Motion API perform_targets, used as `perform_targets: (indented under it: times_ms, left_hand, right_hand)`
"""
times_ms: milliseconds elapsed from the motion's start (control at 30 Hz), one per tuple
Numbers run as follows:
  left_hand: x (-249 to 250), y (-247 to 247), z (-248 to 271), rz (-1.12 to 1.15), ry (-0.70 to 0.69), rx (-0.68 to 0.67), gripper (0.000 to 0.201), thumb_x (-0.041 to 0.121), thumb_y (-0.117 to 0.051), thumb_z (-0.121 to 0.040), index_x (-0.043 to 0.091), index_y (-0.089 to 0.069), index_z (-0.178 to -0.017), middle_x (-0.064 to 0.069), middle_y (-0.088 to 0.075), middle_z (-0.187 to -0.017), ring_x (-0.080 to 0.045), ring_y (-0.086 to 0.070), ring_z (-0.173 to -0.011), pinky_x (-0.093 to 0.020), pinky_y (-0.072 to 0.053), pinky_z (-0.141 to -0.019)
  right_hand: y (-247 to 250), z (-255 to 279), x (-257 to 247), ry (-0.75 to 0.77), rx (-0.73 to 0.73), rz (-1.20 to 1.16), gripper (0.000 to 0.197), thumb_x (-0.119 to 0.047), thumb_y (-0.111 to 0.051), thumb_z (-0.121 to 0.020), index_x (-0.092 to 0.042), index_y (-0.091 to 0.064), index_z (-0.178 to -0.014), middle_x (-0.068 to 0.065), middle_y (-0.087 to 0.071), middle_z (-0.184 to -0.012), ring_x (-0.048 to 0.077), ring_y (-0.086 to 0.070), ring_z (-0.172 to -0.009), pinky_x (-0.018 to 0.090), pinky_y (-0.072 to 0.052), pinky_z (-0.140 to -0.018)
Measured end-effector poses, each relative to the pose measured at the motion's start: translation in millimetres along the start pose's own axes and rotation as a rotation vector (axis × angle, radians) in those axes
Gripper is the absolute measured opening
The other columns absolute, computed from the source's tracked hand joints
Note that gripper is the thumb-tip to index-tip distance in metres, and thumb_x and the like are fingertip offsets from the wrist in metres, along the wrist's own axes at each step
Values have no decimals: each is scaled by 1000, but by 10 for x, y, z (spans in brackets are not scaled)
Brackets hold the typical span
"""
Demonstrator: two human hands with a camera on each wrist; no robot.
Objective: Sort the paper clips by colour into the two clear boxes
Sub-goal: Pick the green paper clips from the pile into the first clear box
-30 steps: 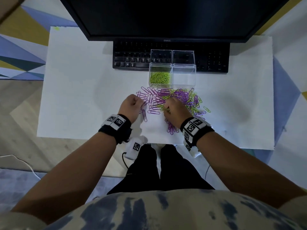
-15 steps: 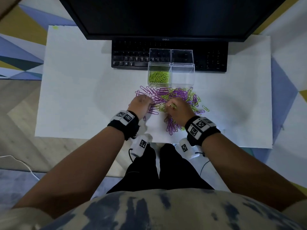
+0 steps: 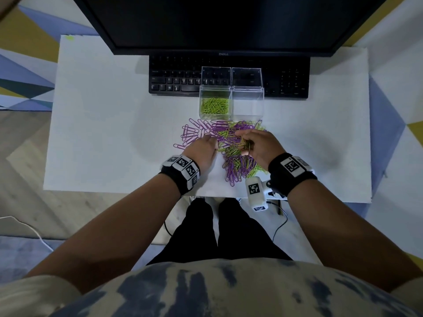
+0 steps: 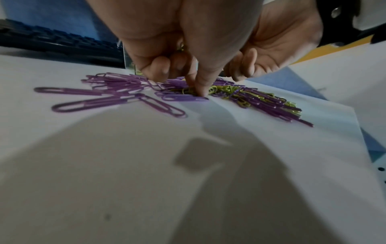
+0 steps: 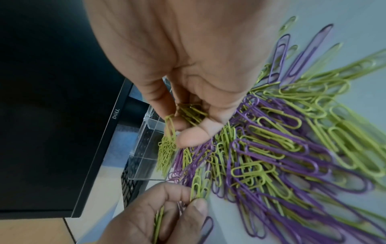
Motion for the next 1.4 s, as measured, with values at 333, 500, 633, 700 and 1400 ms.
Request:
perform_targets:
  times_ms: [333,500,633,700,1400]
  left_hand:
    - [-219,156,132,397,170,241,17,19,-44,-99,8,-50,-88,2,-49,-80,-15,-45,-71,-23,-29,-64]
    - [-296,276,155,588,207,281,24,20,-41,-100,11,-40,-78,3,-42,-64,-12,-50,-56,-28,-39,-57]
    - [-260,437,109,549,203,289,19,18,-44,-98,10,-43,-81,5,-46,-63,-5,-42,-53,-22,-33,-53]
    - [-221,523,73,514,190,299,16,18,-44,-98,10,-45,-84,6,-47,-63,-7,-42,-54,-18,-32,-52]
    - [172,1004,-560,-211,-118,249,30,16,-49,-92,13,-57,-120,-10,-55,-122,-34,-47,-114,-44,-42,-96]
  right_hand:
    - [-442,-156,-863,259,-36,356,18,-11,-51,-95,-9,-64,-107,9,-64,-96,20,-63,-80,34,-58,-76]
    - [-692,-399,-1066,411,46,1012,29,-8,-46,-96,-13,-60,-120,6,-56,-132,17,-60,-94,28,-48,-90]
    - [-750,-401,-1047,416,12,1139,40,1,-41,-94,-11,-55,-130,9,-55,-135,22,-53,-122,29,-42,-103]
    - [-680,-339,-1051,447,49,1048,36,-1,-42,-95,-11,-60,-125,8,-59,-130,21,-57,-115,30,-47,-98]
    - [-379,-198,-114,601,98,1291,19,-10,-53,-89,-5,-67,-102,14,-54,-105,33,-54,-97,39,-51,-75]
Point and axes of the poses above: each hand's wrist, its own z-axis away from the middle knuckle, its own y-axis out of the back of the hand, x = y × z, the point moved 4 cm from there along -z, towards the middle knuckle
